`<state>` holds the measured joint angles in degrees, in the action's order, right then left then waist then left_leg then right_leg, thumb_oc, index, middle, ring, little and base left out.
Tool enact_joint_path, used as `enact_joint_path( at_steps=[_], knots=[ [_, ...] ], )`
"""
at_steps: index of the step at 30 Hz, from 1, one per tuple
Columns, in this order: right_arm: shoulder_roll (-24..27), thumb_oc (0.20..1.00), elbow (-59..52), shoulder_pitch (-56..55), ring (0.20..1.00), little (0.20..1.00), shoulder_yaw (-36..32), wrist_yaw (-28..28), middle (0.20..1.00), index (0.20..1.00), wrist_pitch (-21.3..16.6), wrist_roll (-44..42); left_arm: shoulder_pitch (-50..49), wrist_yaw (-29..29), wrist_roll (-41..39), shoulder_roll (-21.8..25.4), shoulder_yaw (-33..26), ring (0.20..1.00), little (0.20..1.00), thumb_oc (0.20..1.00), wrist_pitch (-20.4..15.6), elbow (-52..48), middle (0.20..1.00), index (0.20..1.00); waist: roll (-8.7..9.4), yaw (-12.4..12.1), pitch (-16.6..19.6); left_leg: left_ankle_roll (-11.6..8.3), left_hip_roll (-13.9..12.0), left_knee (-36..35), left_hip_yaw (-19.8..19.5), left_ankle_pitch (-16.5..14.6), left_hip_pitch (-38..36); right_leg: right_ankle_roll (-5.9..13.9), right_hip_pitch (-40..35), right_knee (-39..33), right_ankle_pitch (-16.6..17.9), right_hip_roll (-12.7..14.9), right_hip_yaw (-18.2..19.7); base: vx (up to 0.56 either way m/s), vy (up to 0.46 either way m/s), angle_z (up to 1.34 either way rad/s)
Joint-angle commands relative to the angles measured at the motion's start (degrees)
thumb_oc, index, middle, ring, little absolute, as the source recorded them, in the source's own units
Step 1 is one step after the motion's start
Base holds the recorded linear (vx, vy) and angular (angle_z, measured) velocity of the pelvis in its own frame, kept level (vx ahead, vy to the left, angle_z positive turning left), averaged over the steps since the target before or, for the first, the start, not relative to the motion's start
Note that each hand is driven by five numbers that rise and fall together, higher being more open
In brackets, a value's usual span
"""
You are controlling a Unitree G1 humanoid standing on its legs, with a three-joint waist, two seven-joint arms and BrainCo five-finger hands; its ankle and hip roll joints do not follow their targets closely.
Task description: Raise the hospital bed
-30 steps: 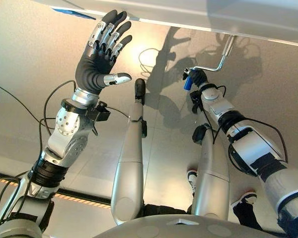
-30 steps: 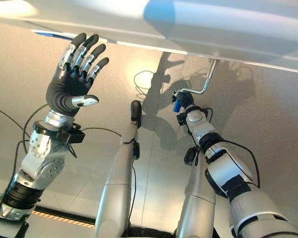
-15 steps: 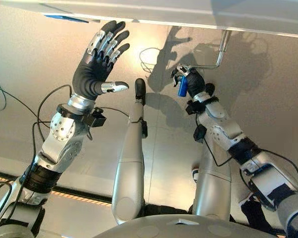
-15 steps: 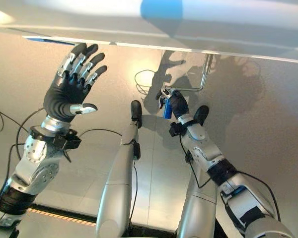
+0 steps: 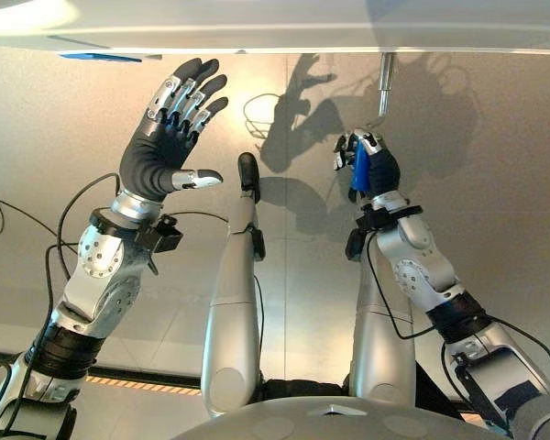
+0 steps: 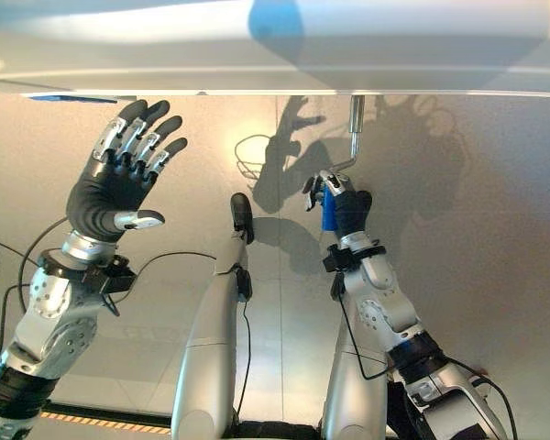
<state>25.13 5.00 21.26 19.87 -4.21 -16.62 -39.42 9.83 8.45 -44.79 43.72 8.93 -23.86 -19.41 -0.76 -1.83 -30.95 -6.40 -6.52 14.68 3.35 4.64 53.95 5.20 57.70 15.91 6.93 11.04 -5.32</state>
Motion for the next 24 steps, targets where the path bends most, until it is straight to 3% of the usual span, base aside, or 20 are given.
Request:
enact_joint_path(
  at_steps=[1,2,3,6,11,17,19,24],
  knots=[
    [9.64,0.2,10.42,9.46,0.2,0.2,-26.41,-14.69,0.2,0.2,-17.98,-5.51,-2.03,2.24,-3.23,-0.6,-2.23,1.0,1.0,1.0,-2.51,-5.86,1.0,1.0,-0.56,2.08,1.16,0.09,0.22,-0.87,-0.67,-1.25,-3.86,4.14,-5.54,1.27,-4.49,-0.78,-0.96,0.01,-0.025,0.05],
    [9.82,0.2,10.81,9.75,0.2,0.2,-26.29,-14.59,0.2,0.2,-18.09,-5.66,-1.99,2.25,-3.25,-0.67,-2.23,1.0,1.0,1.0,-2.52,-5.86,1.0,1.0,-0.63,2.08,1.16,0.08,0.2,-0.93,-0.67,-1.23,-3.87,4.13,-5.52,1.25,-4.49,-0.8,-0.97,0.01,-0.051,0.07],
    [12.32,0.2,19.53,11.11,0.2,0.2,-26.77,-16.69,0.2,0.2,-16.31,-4.87,-1.52,2.26,-3.41,-0.24,-1.44,1.0,1.0,1.0,-2.38,-5.82,1.0,1.0,-0.64,1.8,1.16,0.05,0.07,-1.08,-0.8,-1.13,-4.06,4.18,-5.56,1.31,-4.57,-0.85,-1.16,0.0,-0.027,0.05],
    [15.94,0.2,30.84,14.11,0.2,0.2,-25.35,-16.95,0.2,0.2,-14.14,-5.95,-0.66,2.21,-3.39,0.81,-0.23,1.0,1.0,1.0,-2.5,-5.71,1.0,1.0,-0.89,1.35,1.16,-0.03,-0.16,-1.07,-1.06,-1.03,-3.95,4.17,-5.56,1.46,-4.63,-0.75,-1.44,0.0,-0.025,0.02],
    [23.62,0.2,53.11,20.04,0.2,0.2,-18.19,-13.89,0.2,0.2,-5.63,-4.23,0.36,2.29,-2.61,3.57,3.0,1.0,1.0,1.0,-1.61,-5.96,1.0,1.0,-1.8,0.06,1.16,-0.35,-0.3,-1.2,-1.5,-0.62,-3.24,4.18,-5.13,1.98,-4.64,-0.57,-2.27,0.0,-0.007,0.0],
    [26.15,0.2,68.42,24.39,0.2,0.2,-10.34,-8.92,0.2,0.2,2.24,-1.03,2.86,2.35,-2.5,5.88,7.28,1.0,1.0,1.0,-1.23,-5.37,1.0,1.0,-2.77,-1.25,1.16,-0.51,-0.2,-1.47,-1.7,-0.23,-3.08,4.19,-5.23,2.22,-4.58,-0.22,-3.1,0.01,-0.002,0.06],
    [25.83,0.2,69.26,24.54,0.2,0.2,-10.05,-8.98,0.2,0.2,2.83,-1.15,2.93,2.33,-2.44,5.94,7.75,1.0,1.0,1.0,-1.1,-5.52,1.0,1.0,-2.84,-1.39,1.16,-0.48,-0.16,-1.45,-1.73,-0.2,-3.1,4.19,-5.32,2.3,-4.62,-0.18,-3.17,0.01,-0.002,0.07],
    [22.24,0.2,73.8,25.73,0.2,0.2,-2.49,-4.09,0.2,0.2,7.58,8.72,6.25,3.57,-3.43,5.38,9.76,1.0,1.0,1.0,-0.56,-4.41,1.0,1.0,-3.61,-3.05,1.16,-0.17,0.18,-0.86,-2.43,-0.2,-2.52,4.12,-5.19,2.92,-4.83,-0.16,-3.52,0.0,0.0,0.01]
  ],
)
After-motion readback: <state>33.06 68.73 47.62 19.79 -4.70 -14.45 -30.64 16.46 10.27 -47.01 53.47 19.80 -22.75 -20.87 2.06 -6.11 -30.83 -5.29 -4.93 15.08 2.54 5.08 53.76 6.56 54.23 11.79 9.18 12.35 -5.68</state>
